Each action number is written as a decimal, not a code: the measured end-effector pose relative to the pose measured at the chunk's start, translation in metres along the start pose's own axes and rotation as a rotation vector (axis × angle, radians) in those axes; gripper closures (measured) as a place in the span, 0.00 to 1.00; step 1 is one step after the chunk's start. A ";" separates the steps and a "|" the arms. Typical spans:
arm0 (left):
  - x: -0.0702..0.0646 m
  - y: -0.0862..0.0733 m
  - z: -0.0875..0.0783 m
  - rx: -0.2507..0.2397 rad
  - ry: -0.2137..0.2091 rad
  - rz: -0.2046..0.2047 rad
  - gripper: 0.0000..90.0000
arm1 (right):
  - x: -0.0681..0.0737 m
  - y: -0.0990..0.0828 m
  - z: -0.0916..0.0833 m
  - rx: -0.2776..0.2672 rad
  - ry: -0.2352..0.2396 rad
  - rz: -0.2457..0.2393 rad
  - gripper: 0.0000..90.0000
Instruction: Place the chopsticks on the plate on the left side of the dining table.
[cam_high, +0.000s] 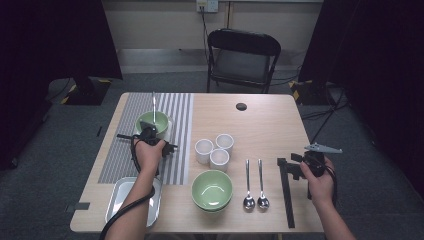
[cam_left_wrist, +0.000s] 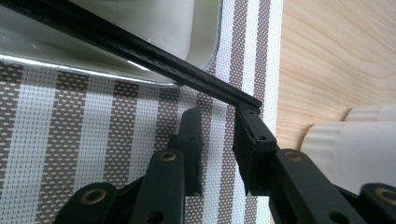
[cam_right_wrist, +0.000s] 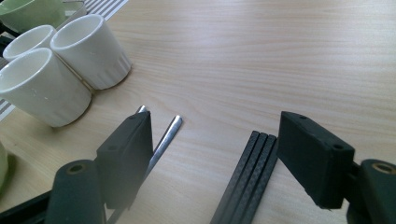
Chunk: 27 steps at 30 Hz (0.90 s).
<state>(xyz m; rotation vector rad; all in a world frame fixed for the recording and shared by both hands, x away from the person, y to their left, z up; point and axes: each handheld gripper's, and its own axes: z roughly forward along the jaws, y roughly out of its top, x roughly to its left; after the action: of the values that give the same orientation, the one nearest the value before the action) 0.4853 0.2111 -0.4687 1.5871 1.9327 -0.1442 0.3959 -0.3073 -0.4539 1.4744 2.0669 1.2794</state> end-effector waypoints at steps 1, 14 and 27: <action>0.000 0.000 0.000 -0.003 -0.005 0.001 0.81 | 0.000 0.000 0.000 0.000 -0.002 0.000 0.29; -0.003 0.004 0.003 0.010 0.004 0.014 0.82 | -0.001 0.000 0.000 -0.002 -0.001 0.002 0.29; -0.010 0.005 0.008 -0.013 -0.002 -0.010 0.82 | -0.001 0.000 -0.001 -0.004 0.002 0.003 0.29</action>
<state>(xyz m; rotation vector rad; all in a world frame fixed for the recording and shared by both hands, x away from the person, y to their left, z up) 0.4940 0.2004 -0.4686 1.5688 1.9362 -0.1371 0.3958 -0.3084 -0.4536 1.4758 2.0630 1.2861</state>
